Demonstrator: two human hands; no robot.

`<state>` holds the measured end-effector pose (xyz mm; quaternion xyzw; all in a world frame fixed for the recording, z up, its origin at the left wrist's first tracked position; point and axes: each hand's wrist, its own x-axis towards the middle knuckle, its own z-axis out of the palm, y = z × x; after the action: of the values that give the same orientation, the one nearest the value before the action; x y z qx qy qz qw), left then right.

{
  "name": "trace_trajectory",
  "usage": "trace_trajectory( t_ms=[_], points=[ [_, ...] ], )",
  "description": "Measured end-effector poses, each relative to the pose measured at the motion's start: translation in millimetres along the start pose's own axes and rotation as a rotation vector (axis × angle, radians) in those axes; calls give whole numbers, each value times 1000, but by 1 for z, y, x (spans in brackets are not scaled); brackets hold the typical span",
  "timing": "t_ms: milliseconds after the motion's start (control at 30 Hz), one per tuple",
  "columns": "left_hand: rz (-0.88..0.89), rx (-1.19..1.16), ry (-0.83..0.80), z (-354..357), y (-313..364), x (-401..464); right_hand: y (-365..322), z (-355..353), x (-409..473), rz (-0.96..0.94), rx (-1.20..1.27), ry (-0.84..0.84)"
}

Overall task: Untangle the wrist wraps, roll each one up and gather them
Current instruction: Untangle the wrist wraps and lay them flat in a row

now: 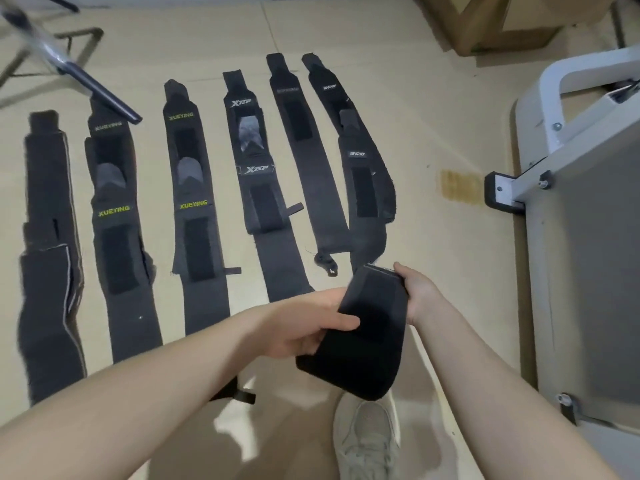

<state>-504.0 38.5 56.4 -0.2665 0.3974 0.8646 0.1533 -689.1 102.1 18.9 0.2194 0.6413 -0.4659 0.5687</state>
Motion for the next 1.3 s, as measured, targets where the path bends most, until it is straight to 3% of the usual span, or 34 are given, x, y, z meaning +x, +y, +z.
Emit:
trace_trajectory(
  t_ms=[133, 233, 267, 367, 533, 600, 667, 767, 833, 933, 1000, 1133, 1300],
  points=[
    [-120, 328, -15, -23, -8, -18, -2, 16, -11, -395, -34, -19],
    [-115, 552, 92, -37, -13, -14, -3, 21, -25, -537, -83, -72],
    [-70, 518, 157, -40, -13, -11, -2, 23, -28, -570, -139, -114],
    [51, 131, 354, -46, -2, 6, 8, 29, -32, -673, -388, -236],
    [180, -279, 474, -45, 25, 26, 13, 37, -24, -708, -617, -558],
    [276, -275, 570, -47, 30, 34, 10, 39, -17, -691, -687, -615],
    [348, -185, 645, -51, 35, 43, 4, 43, -6, -763, -696, -541],
    [338, -156, 701, -57, 41, 59, -13, 45, 25, -895, -667, -163],
    [308, -121, 735, -64, 45, 71, -25, 40, 52, -933, -997, 14],
    [264, -44, 752, -73, 49, 87, -30, 24, 87, -834, -1703, 16],
    [245, -16, 774, -77, 52, 98, -32, 12, 100, -779, -1917, 134],
    [172, 74, 825, -84, 60, 126, -44, -11, 110, -716, -1846, 319],
    [115, 44, 801, -87, 70, 157, -66, -3, 131, -887, -1382, 254]
  ],
)
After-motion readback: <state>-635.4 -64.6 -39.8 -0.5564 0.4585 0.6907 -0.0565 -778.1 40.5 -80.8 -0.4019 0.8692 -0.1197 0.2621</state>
